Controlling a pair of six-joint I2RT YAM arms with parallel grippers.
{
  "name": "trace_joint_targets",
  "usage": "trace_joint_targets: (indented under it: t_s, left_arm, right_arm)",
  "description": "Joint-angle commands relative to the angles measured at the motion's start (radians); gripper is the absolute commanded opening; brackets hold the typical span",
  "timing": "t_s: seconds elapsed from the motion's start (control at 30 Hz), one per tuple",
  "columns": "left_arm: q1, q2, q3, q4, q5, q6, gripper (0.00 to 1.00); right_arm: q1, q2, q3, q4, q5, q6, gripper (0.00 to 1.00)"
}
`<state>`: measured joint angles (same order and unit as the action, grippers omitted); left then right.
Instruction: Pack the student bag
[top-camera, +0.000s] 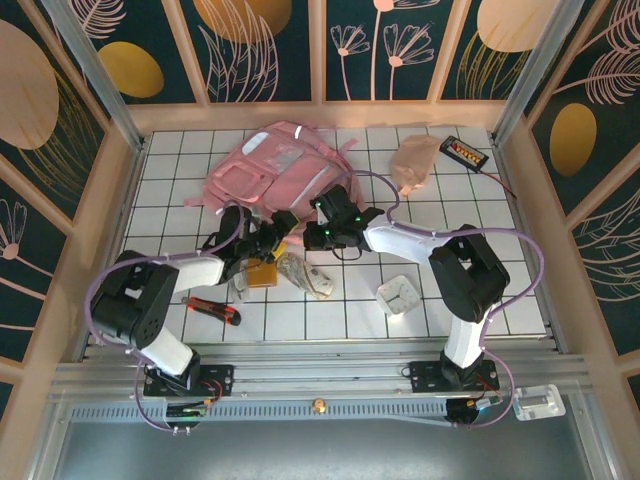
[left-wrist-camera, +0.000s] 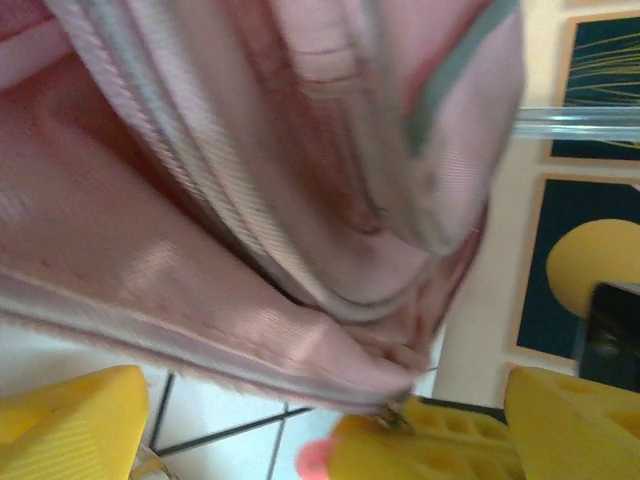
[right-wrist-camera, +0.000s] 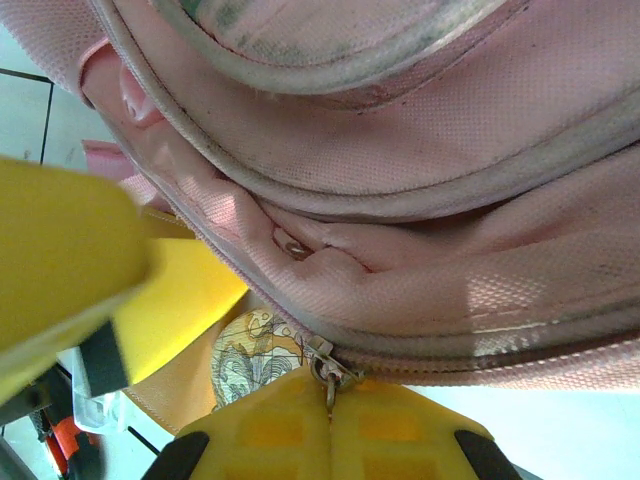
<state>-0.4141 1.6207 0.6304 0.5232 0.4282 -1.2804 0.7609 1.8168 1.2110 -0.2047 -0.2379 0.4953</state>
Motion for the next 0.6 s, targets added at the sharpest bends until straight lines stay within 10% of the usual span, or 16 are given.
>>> trace_joint_targets:
  t_s: [0.0, 0.17, 0.37, 0.57]
  left_arm:
    - [-0.005, 0.043, 0.043, 0.105, -0.052, -0.075, 0.86]
    - [-0.005, 0.131, 0.089, 0.112, -0.076, -0.099, 0.66]
    - [-0.005, 0.157, 0.156, 0.029, -0.071, -0.023, 0.14]
    - [0.013, 0.054, 0.168, -0.124, -0.097, 0.119, 0.0]
  right_arm:
    - [0.01, -0.022, 0.016, 0.054, -0.028, -0.015, 0.0]
    - [0.012, -0.023, 0.018, 0.063, -0.037, -0.017, 0.0]
    - [-0.01, -0.022, 0.003, 0.021, 0.002, -0.023, 0.0]
    - [-0.075, -0.049, -0.022, -0.072, 0.105, -0.05, 0.0]
